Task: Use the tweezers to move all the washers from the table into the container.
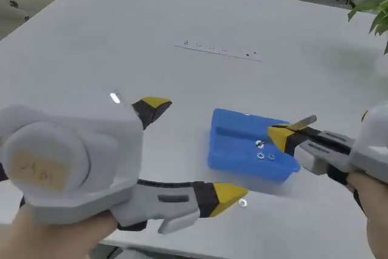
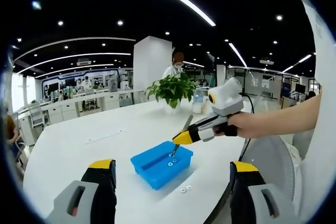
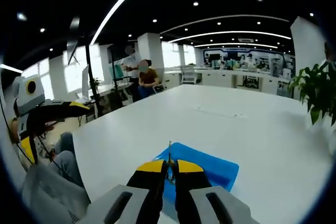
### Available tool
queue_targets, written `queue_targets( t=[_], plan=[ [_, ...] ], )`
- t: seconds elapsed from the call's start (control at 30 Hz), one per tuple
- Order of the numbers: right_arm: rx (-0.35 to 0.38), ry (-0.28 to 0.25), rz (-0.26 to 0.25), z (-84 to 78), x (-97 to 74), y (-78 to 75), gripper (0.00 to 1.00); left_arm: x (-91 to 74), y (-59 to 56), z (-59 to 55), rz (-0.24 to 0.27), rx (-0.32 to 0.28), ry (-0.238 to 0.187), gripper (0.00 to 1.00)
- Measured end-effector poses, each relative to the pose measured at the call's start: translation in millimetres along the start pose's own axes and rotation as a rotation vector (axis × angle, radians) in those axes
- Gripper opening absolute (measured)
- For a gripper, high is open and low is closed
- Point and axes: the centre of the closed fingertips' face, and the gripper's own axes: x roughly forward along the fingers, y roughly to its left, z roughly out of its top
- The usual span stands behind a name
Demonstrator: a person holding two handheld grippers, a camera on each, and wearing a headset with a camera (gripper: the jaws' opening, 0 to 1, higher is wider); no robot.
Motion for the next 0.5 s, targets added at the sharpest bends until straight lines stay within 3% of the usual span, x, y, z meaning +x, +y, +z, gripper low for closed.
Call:
queue_targets(
  t=[0.1, 0.2, 0.27, 0.37, 0.43, 0.5],
  plan=[
    [0.026, 0.007, -0.007, -3.0, 5.5, -4.7, 0.03, -3.0, -3.6, -1.0, -0.015, -0.011, 0.001, 0.92],
    [0.054, 0.016, -0.001, -8.6, 11.8, -12.0, 0.03, -3.8, -4.1, 3.0, 0.005, -0.022, -0.016, 0.92],
    [0.091, 0.044, -0.002, -17.6, 16.9, -19.9, 0.03, -3.2, -1.4, 5.4, 0.044, -0.045, -0.034, 0.93],
    [0.081, 0.076, 0.011, -24.5, 22.5, -25.7, 0.03, -5.2, 4.8, 8.4, 0.120, -0.085, -0.048, 0.92],
    [0.075, 0.076, 0.031, -24.4, 24.4, -25.0, 0.03, -7.6, 2.9, 13.5, 0.137, -0.093, -0.080, 0.92],
    [0.086, 0.080, 0.040, -27.3, 27.3, -25.5, 0.03, -7.1, 1.1, 9.7, 0.141, -0.100, -0.067, 0.92]
  ],
)
